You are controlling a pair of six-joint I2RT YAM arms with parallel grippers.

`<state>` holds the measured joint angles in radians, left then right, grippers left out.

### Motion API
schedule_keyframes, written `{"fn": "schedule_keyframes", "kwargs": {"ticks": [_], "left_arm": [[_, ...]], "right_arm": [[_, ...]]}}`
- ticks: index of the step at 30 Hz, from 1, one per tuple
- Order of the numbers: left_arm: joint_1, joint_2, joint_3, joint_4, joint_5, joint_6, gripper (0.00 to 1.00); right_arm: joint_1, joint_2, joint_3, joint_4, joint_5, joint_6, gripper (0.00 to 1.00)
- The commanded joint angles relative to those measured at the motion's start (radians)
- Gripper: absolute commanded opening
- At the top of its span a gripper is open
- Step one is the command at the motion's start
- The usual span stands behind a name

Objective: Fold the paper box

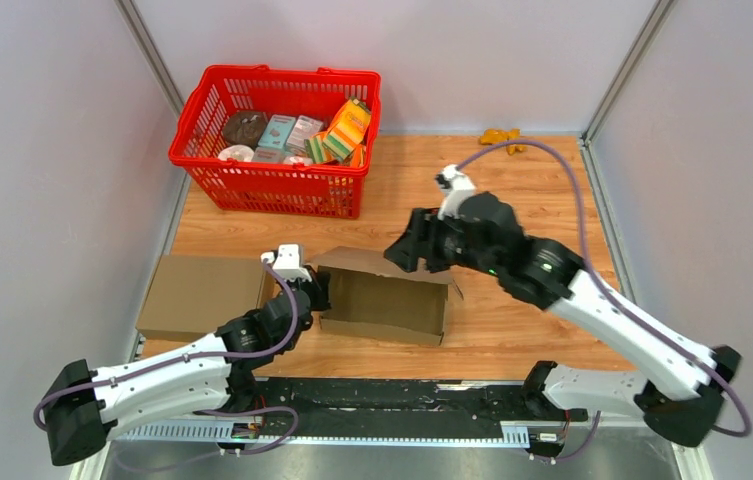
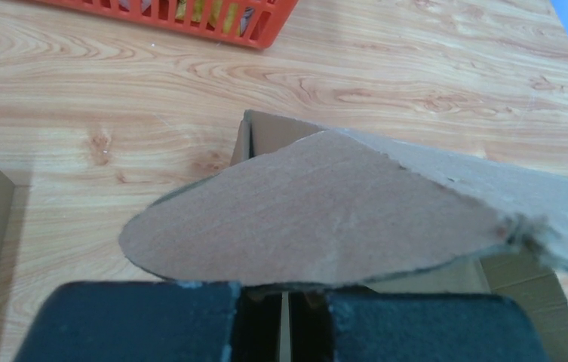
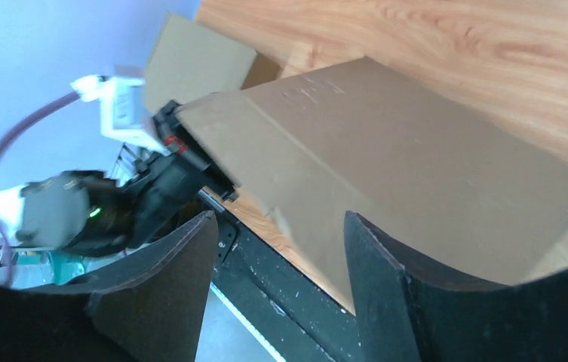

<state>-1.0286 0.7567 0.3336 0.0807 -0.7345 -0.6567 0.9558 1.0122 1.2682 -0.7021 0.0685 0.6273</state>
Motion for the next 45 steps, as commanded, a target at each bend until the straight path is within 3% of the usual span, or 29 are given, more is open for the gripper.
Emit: {"fn": "schedule_keyframes", "kwargs": {"ticks": [1,3,4,7,8,15,20,22,25,30,37,45], "left_arm": [[-0.01,-0.022,-0.004,-0.114,0.059,-0.05,0.1],[-0.01,-0.049,0.016,-0.206,0.101,-0.09,0.19],[-0.01,-0.062,0.024,-0.249,0.118,-0.106,0.31],[-0.01,-0.134,0.038,-0.424,0.202,-0.194,0.5],[-0.01,-0.184,0.041,-0.465,0.228,-0.216,0.52],[-0.01,-0.509,0.065,-0.839,0.601,-0.366,0.54],[-0.01,-0.733,0.175,-0.914,0.673,-0.314,0.51],[-0.01,-0.737,0.241,-0.895,0.667,-0.262,0.51],[-0.01,-0.639,0.309,-0.871,0.569,-0.204,0.5],[-0.005,-0.311,0.367,-0.692,0.448,-0.111,0.46],[0.148,0.06,0.329,-0.397,0.627,-0.098,0.38],[0.188,0.219,0.196,-0.239,0.662,-0.141,0.33]], "right_arm": [[-0.055,0.141,-0.07,0.268,-0.364,0.049,0.65],[-0.051,0.167,-0.144,0.364,-0.386,0.081,0.64],[-0.046,0.184,-0.171,0.384,-0.388,0.101,0.63],[-0.045,0.187,-0.285,0.498,-0.409,0.149,0.63],[-0.043,0.184,-0.311,0.524,-0.412,0.158,0.63],[-0.045,0.204,-0.42,0.605,-0.434,0.135,0.64],[-0.043,0.226,-0.475,0.615,-0.438,0.111,0.64],[-0.043,0.235,-0.487,0.615,-0.444,0.109,0.64],[-0.045,0.244,-0.523,0.628,-0.457,0.114,0.64],[-0.042,0.223,-0.592,0.639,-0.449,0.132,0.64],[-0.043,0.146,-0.671,0.601,-0.414,0.137,0.65],[-0.064,0.01,-0.74,0.458,-0.357,0.109,0.65]]}}
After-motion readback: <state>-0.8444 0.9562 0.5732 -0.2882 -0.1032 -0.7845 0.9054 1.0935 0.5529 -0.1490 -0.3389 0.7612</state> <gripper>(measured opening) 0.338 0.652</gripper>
